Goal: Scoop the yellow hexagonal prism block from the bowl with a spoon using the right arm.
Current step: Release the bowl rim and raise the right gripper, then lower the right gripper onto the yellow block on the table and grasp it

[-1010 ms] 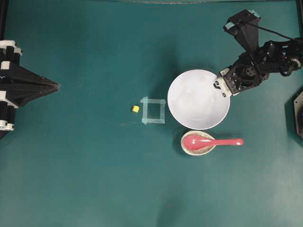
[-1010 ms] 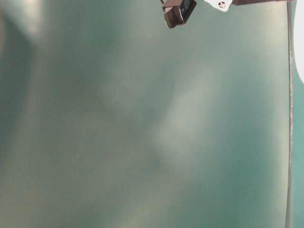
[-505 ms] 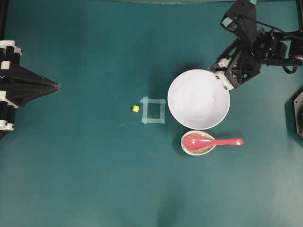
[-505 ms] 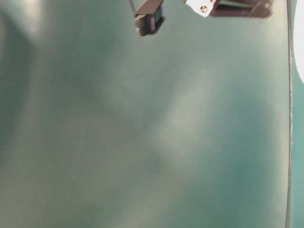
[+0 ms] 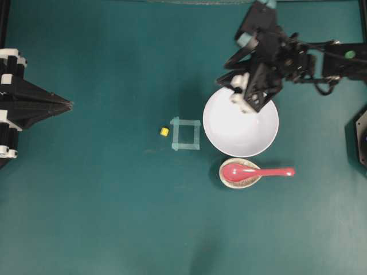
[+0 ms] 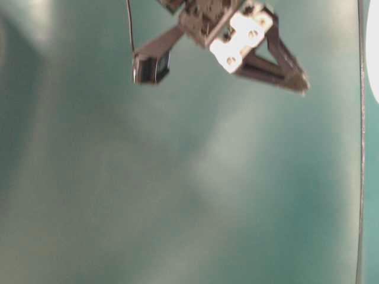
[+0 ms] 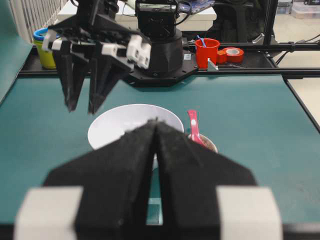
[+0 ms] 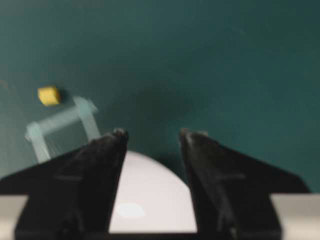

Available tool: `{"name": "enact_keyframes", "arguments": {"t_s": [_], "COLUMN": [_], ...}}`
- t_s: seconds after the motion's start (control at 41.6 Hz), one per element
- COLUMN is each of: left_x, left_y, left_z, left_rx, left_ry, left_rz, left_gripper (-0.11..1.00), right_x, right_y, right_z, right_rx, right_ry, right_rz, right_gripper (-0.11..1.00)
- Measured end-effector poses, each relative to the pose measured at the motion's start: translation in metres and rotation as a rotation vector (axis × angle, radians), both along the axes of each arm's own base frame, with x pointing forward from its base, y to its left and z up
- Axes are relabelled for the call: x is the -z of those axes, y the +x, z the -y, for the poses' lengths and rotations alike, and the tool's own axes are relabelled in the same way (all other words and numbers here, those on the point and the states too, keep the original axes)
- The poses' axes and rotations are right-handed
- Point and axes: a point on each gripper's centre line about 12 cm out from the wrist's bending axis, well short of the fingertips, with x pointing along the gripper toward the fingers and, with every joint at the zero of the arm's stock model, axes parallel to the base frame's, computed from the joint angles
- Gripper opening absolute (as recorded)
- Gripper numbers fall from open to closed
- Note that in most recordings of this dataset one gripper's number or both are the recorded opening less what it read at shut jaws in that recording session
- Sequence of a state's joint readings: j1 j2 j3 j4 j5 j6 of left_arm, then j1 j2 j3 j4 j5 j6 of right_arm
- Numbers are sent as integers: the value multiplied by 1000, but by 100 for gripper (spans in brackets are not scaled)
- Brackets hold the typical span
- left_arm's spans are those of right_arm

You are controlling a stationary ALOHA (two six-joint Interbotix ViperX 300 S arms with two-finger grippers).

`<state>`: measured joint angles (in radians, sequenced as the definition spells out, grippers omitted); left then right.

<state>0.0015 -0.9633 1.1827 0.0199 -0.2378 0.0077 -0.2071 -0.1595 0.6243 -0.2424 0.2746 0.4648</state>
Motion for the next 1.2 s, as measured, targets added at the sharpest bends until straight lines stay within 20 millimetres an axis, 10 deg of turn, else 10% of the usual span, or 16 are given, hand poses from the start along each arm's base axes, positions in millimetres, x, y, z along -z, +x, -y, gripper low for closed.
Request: {"name": "enact_keyframes", "arguments": {"t_s": [0.553,1.202], "left_x": [0,0], "left_y": [0,0], "left_z": [0,0], "left_rx": [0,0], "left_ry": [0,0], "left_rz": [0,0], "left_gripper": [0,0], "right_x": [36,91], "right_y": [97,115], "right_z": [-52,-62], "right_rx": [-158,-171], "right_ry": [1,43], "right_rz": [-44,-93], "right_gripper": [52,52]}}
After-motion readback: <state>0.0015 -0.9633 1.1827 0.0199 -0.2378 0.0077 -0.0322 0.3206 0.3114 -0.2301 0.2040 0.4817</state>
